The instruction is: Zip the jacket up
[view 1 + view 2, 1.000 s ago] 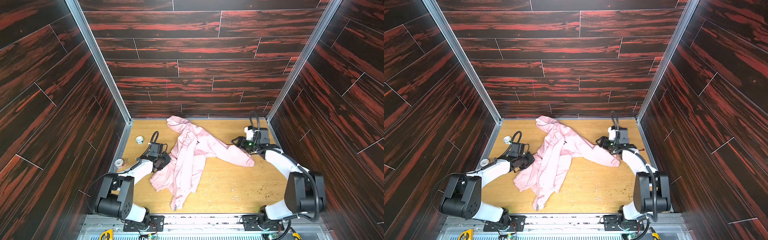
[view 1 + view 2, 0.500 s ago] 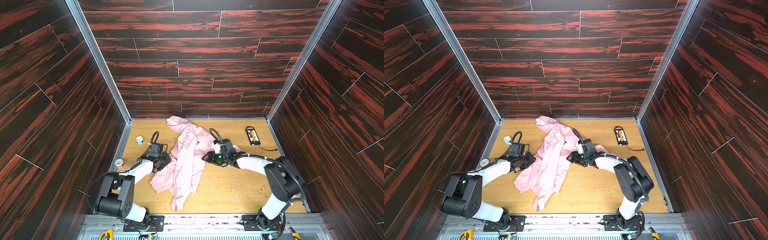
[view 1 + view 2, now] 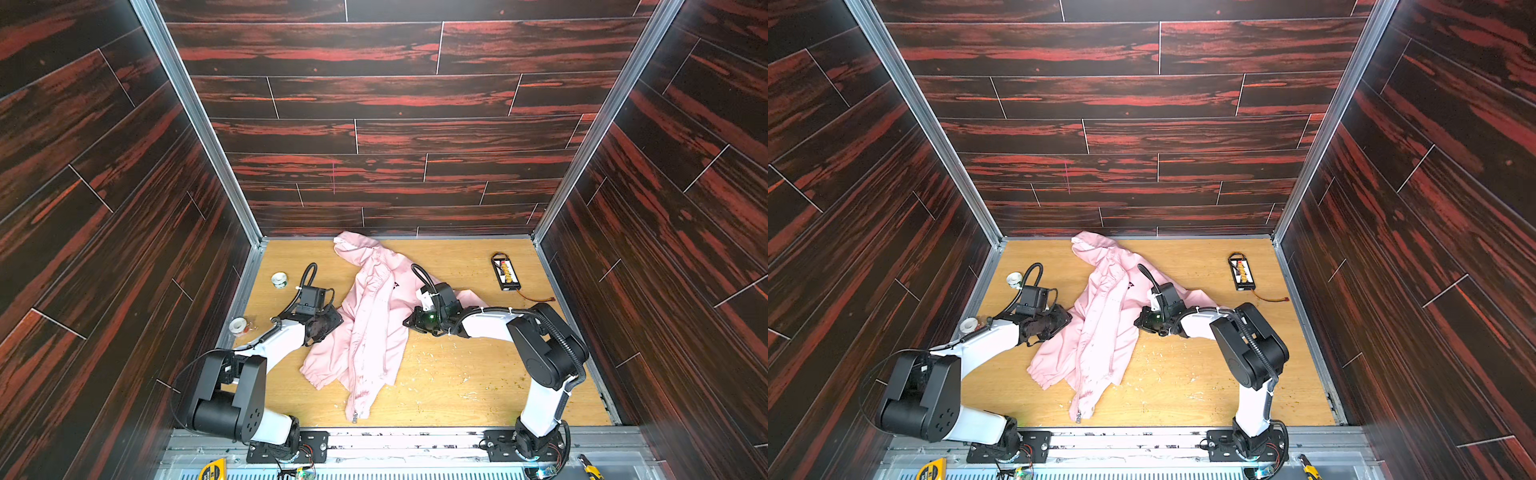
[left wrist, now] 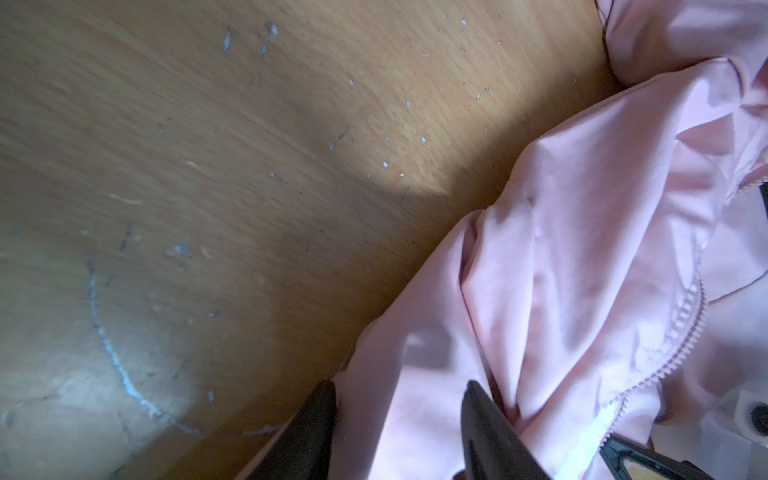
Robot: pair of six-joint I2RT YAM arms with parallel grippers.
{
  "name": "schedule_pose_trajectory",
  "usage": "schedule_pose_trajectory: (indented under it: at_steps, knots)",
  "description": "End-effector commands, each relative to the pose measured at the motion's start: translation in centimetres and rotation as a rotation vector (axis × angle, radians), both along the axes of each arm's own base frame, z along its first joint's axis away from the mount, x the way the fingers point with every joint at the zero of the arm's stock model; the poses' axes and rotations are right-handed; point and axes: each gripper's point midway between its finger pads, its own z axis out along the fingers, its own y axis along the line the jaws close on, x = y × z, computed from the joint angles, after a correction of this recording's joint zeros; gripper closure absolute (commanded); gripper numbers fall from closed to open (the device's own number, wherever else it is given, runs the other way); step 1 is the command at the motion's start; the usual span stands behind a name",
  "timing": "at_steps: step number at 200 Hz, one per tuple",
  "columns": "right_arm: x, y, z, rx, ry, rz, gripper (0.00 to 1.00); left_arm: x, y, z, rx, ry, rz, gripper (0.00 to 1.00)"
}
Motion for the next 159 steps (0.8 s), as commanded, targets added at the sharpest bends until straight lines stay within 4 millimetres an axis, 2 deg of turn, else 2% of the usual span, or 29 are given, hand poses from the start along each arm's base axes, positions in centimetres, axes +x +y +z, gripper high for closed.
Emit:
schedule_pose_trajectory:
  at_steps: [1, 35, 74, 120, 159]
  knots:
    - [1.0, -1.3, 2.3, -0.003, -0.058, -0.027, 1.00, -0.9, 0.4, 0.3, 0.017, 0.004, -0.006, 0.53]
    - [1.7, -3.1, 3.6, -0.006, -0.081, -0.049, 1.00, -1.1, -0.3, -0.2, -0.020, 0.007, -0.029, 0.73]
    - [1.8, -3.4, 3.9, -0.009, -0.083, -0.043, 1.00, -1.0, -1.0, -0.4, -0.056, 0.002, -0.046, 1.00]
    - [1.9, -4.0, 3.9, -0.016, -0.085, -0.046, 1.00, -0.8, -1.3, 0.3, -0.068, -0.024, -0.064, 1.00]
    - [2.5, -5.7, 4.3, -0.027, -0.092, -0.076, 1.00, -1.4, 1.2, 1.1, 0.025, -0.027, 0.023, 1.00]
